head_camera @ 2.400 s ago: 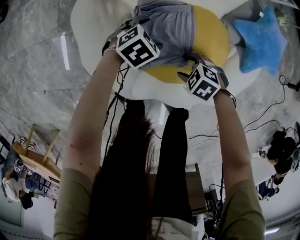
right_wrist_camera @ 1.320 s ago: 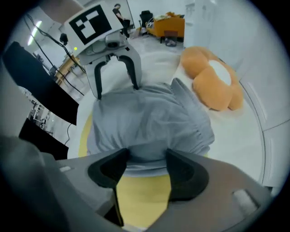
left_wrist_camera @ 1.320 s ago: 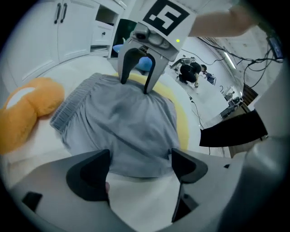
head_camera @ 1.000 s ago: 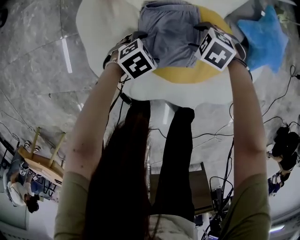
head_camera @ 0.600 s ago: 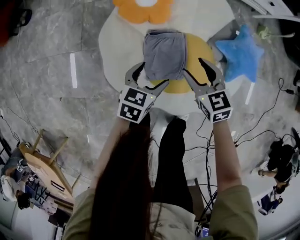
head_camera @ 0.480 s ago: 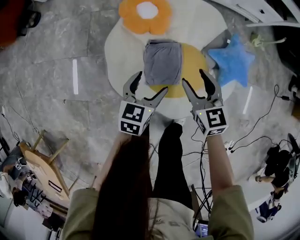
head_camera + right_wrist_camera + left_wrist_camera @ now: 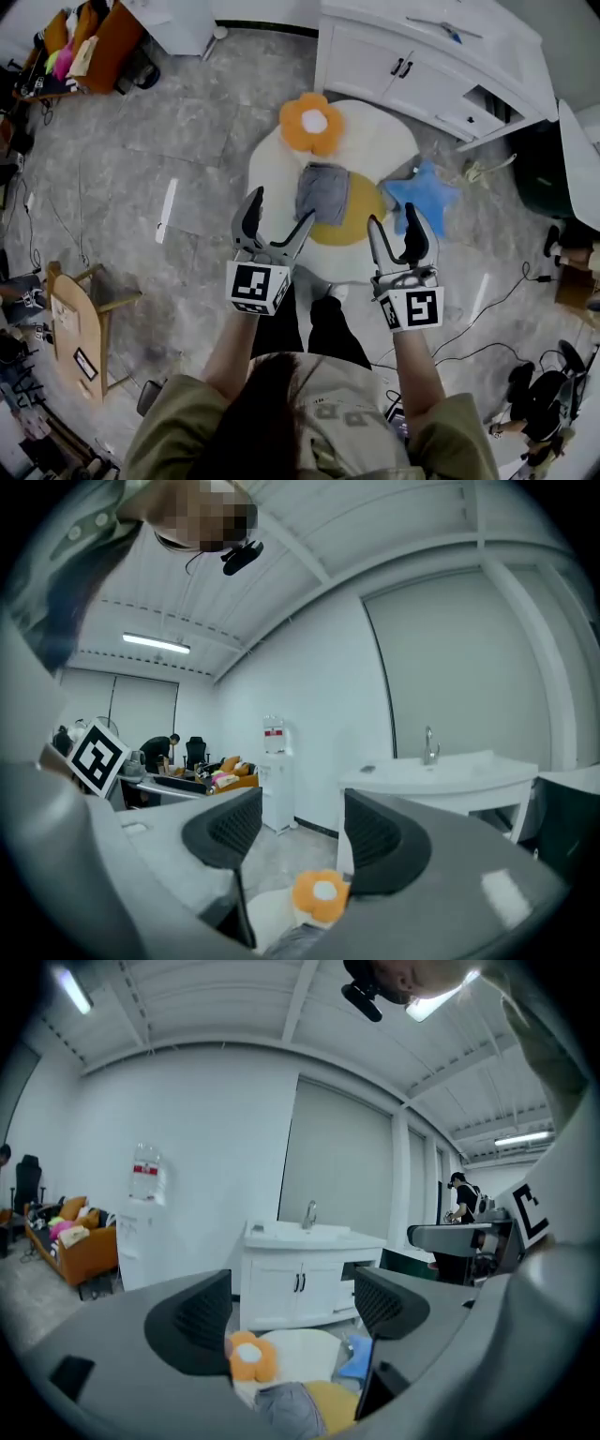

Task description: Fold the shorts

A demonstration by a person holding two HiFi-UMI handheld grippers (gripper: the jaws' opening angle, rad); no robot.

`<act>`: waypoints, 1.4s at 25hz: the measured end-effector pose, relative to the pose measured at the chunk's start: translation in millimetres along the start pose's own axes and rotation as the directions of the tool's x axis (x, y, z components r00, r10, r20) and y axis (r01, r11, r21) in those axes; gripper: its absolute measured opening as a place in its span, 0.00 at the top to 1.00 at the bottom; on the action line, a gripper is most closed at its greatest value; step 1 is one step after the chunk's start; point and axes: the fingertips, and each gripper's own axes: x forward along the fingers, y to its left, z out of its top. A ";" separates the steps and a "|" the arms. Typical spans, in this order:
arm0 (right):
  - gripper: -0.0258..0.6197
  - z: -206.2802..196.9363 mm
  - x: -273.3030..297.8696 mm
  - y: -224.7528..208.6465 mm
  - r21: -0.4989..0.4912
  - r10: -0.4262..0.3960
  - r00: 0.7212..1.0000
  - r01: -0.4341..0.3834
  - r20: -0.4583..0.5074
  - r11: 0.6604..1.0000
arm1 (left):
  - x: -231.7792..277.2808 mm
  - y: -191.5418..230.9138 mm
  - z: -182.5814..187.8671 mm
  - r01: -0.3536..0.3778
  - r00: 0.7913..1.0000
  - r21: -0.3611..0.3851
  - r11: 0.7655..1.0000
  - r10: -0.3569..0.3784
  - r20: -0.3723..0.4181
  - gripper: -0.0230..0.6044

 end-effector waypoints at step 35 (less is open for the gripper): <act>0.96 142.0 -135.9 36.1 -0.186 -0.006 0.974 0.049 0.227 0.981 | -138.6 -115.1 139.7 -0.197 0.938 0.153 0.968 0.141 0.317 0.95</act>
